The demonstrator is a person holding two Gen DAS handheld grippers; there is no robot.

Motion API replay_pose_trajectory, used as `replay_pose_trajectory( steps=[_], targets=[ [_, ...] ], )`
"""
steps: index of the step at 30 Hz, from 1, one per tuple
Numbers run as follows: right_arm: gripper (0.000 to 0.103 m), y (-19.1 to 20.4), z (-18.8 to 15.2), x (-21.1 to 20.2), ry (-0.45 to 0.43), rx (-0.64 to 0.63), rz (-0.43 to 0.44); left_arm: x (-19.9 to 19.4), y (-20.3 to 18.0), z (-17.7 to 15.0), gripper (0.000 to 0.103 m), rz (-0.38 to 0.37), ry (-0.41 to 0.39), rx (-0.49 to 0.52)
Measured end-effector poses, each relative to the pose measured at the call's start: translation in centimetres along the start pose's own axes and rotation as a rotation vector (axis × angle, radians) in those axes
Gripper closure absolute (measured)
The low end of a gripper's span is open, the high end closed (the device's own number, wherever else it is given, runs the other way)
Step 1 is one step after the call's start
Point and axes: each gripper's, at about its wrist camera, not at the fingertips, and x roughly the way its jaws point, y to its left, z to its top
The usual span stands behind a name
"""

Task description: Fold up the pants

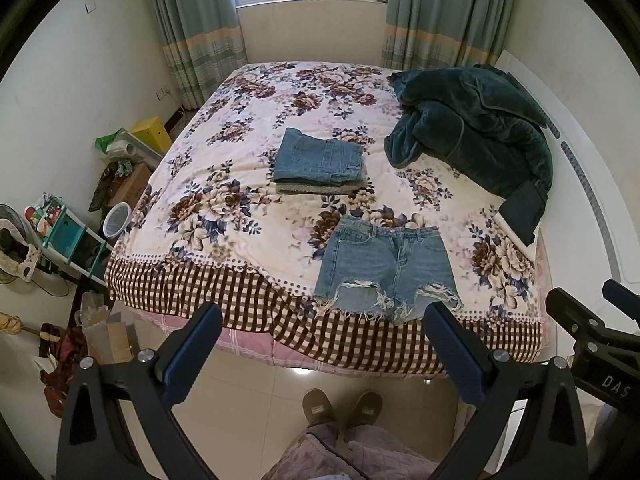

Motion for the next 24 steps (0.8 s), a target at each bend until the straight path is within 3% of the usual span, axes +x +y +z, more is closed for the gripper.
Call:
replay_pose_trajectory(
  steps=[24],
  targets=[
    [0.000, 0.58, 0.56, -0.37, -0.006, -0.007, -0.005, -0.21, 0.20, 0.06, 0.000, -0.005, 0.001, -0.002]
  ],
)
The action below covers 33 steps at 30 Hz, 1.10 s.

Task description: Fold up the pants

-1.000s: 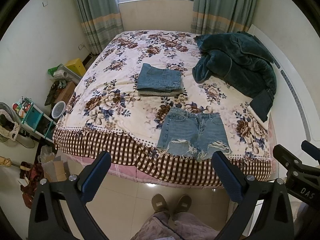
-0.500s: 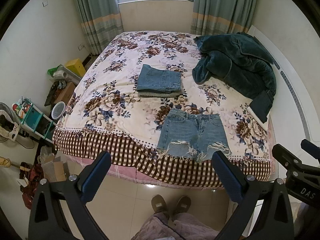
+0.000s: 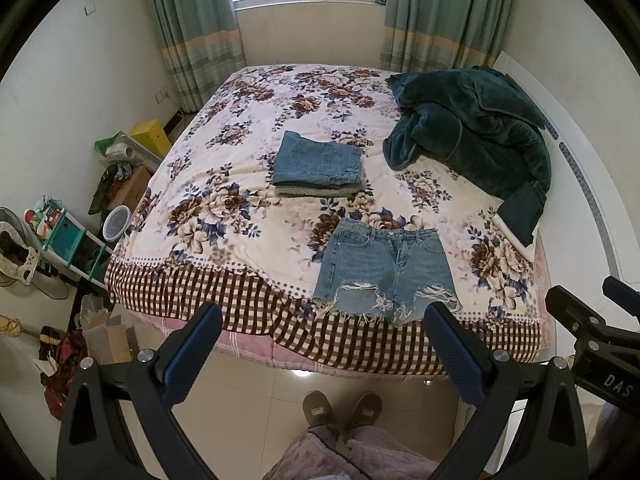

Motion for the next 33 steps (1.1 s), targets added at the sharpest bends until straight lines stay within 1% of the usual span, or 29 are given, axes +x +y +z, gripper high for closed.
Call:
replay_pose_trajectory(
  steps=[24, 26, 27, 28, 29, 30, 33],
  targets=[
    [0.000, 0.1, -0.4, 0.0, 0.002, 0.008, 0.000, -0.2, 0.1, 0.1, 0.000, -0.004, -0.002, 0.001],
    [0.000, 0.3, -0.9, 0.3, 0.007, 0.017, -0.002, -0.1, 0.1, 0.3, 0.000, -0.006, -0.002, 0.007],
    [0.000, 0.3, -0.9, 0.4, 0.009, 0.022, -0.005, 0.0, 0.2, 0.4, 0.000, 0.000, -0.006, 0.009],
    [0.000, 0.3, -1.0, 0.7, 0.011, 0.035, -0.019, 0.2, -0.6, 1.4, 0.000, 0.009, -0.015, 0.009],
    [0.000, 0.2, -1.0, 1.0, 0.011, 0.043, -0.028, 0.8, -1.4, 2.4, 0.000, 0.029, -0.028, 0.012],
    [0.000, 0.2, -1.0, 1.4, 0.008, 0.052, -0.033, 1.6, -1.4, 2.8, 0.000, 0.046, -0.041, 0.013],
    [0.000, -0.8, -0.6, 3.5, 0.004, 0.089, -0.058, 5.0, -1.1, 3.4, 0.000, 0.088, -0.066, 0.004]
  ],
)
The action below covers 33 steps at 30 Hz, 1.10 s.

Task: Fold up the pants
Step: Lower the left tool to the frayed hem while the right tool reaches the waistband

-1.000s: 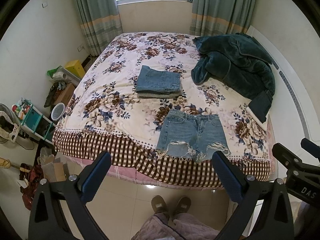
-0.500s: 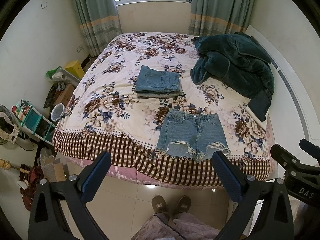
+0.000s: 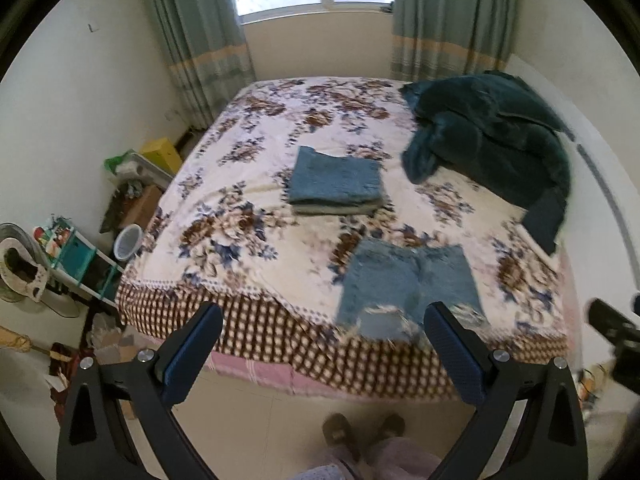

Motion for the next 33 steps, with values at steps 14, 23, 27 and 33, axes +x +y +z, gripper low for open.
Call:
replay_pose_trajectory(
  steps=[14, 23, 27, 33],
  targets=[
    [0.004, -10.7, 7.5, 27.9, 0.242, 0.045, 0.106, 22.6, -13.2, -0.7, 0.000, 0.128, 0.235, -0.056],
    [0.040, -19.1, 8.8, 54.1, 0.465, -0.070, 0.169, 40.8, -28.9, -8.3, 0.000, 0.015, 0.497, -0.221],
    [0.040, -22.2, 7.6, 62.0, 0.557, -0.088, 0.195, 46.4, -35.0, -13.7, 0.003, -0.013, 0.616, -0.237],
    [0.034, -23.7, 6.2, 69.4, 0.617, -0.124, 0.292, 48.3, -40.5, -17.3, 0.022, -0.051, 0.616, -0.235]
  ],
)
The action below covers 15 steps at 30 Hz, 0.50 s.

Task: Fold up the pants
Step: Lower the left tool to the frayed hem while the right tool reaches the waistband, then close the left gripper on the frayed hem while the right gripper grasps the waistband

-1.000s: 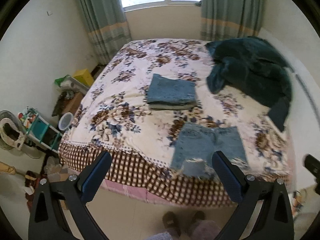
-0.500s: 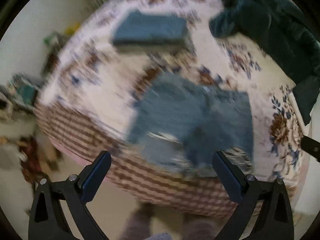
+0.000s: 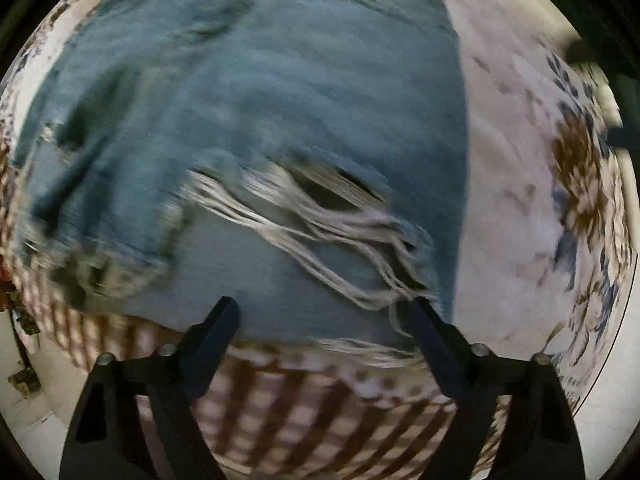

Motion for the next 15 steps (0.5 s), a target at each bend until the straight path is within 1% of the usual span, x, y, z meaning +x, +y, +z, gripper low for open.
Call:
replay_pose_trajectory(
  steps=[3, 4, 5, 6, 8, 10, 14, 15],
  targets=[
    [0.034, -0.3, 1.8, 2.0, 0.019, -0.016, 0.061, 0.9, -1.6, -0.5, 0.032, 0.008, -0.007, 0.003],
    [0.034, -0.3, 2.5, 2.7, 0.027, -0.020, 0.079, 1.0, -1.9, -0.4, 0.040, 0.019, -0.013, 0.004],
    [0.034, -0.1, 3.4, 3.4, 0.034, -0.024, 0.102, 1.0, -2.2, -0.2, 0.051, 0.017, -0.025, 0.000],
    [0.034, 0.2, 4.1, 3.9, 0.038, -0.027, 0.121, 0.9, -2.3, 0.0, 0.058, 0.012, -0.038, -0.003],
    [0.034, 0.9, 5.7, 5.2, 0.060, -0.033, 0.158, 0.2, -2.4, 0.4, 0.093, -0.012, -0.065, -0.007],
    [0.034, 1.6, 7.3, 6.6, 0.077, -0.019, 0.195, -0.4, -2.1, 1.0, 0.098, -0.039, -0.067, -0.016],
    [0.035, 2.4, 9.7, 9.3, 0.118, 0.025, 0.235, -1.7, -0.6, 1.1, 0.100, -0.121, -0.066, -0.040],
    [0.049, 2.7, 9.9, 9.3, 0.099, 0.027, 0.232, -2.4, 0.1, 0.9, 0.100, -0.135, -0.069, -0.043]
  ],
)
